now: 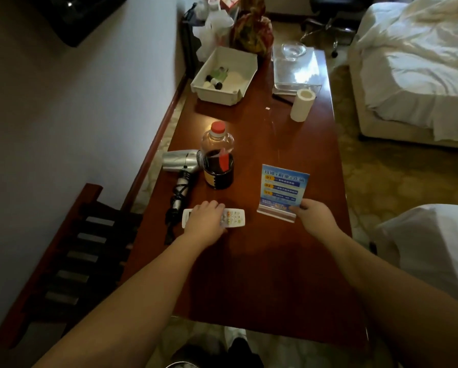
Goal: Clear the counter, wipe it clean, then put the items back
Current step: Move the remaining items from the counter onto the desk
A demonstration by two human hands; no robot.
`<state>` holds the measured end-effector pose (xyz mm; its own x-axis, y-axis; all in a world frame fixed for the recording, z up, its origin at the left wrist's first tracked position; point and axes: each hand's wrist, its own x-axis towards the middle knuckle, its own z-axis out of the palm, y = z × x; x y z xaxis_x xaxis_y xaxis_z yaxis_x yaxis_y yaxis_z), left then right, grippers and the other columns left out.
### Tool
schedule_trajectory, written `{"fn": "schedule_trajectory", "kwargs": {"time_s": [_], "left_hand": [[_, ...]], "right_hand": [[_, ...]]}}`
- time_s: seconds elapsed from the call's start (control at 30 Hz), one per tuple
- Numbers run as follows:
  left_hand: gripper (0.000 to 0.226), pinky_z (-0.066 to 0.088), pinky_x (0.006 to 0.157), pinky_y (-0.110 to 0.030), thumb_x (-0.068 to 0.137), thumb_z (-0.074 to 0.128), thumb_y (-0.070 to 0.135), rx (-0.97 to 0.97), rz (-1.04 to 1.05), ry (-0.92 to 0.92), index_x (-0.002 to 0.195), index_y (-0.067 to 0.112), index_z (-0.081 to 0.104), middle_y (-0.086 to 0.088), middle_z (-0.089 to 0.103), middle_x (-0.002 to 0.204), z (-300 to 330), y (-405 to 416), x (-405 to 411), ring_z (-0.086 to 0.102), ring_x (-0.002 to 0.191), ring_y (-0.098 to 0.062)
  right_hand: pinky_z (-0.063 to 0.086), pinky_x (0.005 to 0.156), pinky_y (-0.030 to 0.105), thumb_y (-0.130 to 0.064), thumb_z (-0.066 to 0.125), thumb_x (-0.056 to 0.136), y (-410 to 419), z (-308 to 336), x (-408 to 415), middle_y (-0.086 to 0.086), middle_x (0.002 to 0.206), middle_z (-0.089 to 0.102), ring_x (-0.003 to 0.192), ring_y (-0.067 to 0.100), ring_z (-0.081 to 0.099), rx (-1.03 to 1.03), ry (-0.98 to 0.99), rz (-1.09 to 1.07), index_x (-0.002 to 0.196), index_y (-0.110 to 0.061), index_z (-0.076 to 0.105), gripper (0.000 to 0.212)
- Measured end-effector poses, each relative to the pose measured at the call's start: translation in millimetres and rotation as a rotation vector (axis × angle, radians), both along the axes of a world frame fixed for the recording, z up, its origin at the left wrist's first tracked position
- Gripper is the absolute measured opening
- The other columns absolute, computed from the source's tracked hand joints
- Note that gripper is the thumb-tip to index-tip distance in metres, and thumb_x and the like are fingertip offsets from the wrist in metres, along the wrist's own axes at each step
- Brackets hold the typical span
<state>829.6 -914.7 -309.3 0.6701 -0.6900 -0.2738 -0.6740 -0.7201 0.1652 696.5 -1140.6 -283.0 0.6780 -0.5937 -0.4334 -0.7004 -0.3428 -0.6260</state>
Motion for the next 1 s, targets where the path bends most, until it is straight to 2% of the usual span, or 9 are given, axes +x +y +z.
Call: {"fn": "schedule_trajectory", "kwargs": {"time_s": [0.13,0.33,0.53,0.7,0.83,1.0], "left_hand": [[0.052,0.034,0.101,-0.035,0.092,0.058,0.037,0.008,-0.019,-0.008,0.138,0.017,0.043,-0.003,0.050,0.132,-13.5,-9.1,19.5,0.046,0.119,-0.023],[0.054,0.029,0.105,-0.037,0.091,0.059,0.035,0.013,-0.016,0.039,0.139,0.017,0.042,-0.003,0.048,0.137,-33.2,-18.2,33.2,0.042,0.124,-0.024],[0.058,0.032,0.105,-0.036,0.091,0.061,0.033,-0.007,-0.002,0.036,0.142,0.016,0.039,-0.005,0.044,0.140,-37.7,-26.3,46.2,0.040,0.125,-0.025],[0.067,0.032,0.106,-0.037,0.088,0.066,0.034,0.005,0.001,0.027,0.145,0.016,0.036,-0.007,0.039,0.143,-37.7,-26.8,49.7,0.034,0.129,-0.027],[0.068,0.033,0.106,-0.037,0.087,0.066,0.034,-0.012,-0.003,0.026,0.145,0.016,0.036,-0.007,0.040,0.143,-37.6,-25.5,49.9,0.034,0.129,-0.026],[0.077,0.031,0.109,-0.036,0.085,0.069,0.032,-0.012,0.015,0.055,0.148,0.014,0.029,-0.007,0.038,0.145,-33.5,-25.4,47.9,0.033,0.131,-0.026]], "right_hand": [[0.042,0.053,0.029,-0.027,0.054,0.096,-5.9,-15.5,33.5,-0.003,0.085,0.067,0.057,0.013,0.052,0.030,-0.014,-0.044,0.115,-0.019,0.065,0.023],[0.038,0.046,0.023,-0.029,0.056,0.094,-12.8,-34.0,73.2,-0.003,0.090,0.067,0.053,0.010,0.050,0.088,0.004,-0.046,0.117,-0.021,0.063,0.025],[0.047,0.058,0.023,-0.025,0.054,0.096,-20.7,-42.3,103.4,-0.004,0.102,0.065,0.074,0.011,0.060,0.054,0.002,0.007,0.120,-0.019,0.062,0.026],[0.036,0.055,0.018,-0.023,0.053,0.097,-23.8,-46.6,118.2,-0.006,0.100,0.060,0.071,0.002,0.051,0.023,-0.004,0.041,0.123,-0.019,0.060,0.028],[0.036,0.055,0.018,-0.023,0.052,0.097,-22.5,-48.4,119.1,-0.004,0.108,0.063,0.073,0.000,0.050,0.018,0.000,0.052,0.124,-0.019,0.059,0.029],[0.043,0.073,0.023,-0.020,0.056,0.094,-22.8,-41.4,114.6,-0.002,0.122,0.062,0.094,0.011,0.057,-0.007,-0.008,0.050,0.128,-0.021,0.054,0.033]]}}
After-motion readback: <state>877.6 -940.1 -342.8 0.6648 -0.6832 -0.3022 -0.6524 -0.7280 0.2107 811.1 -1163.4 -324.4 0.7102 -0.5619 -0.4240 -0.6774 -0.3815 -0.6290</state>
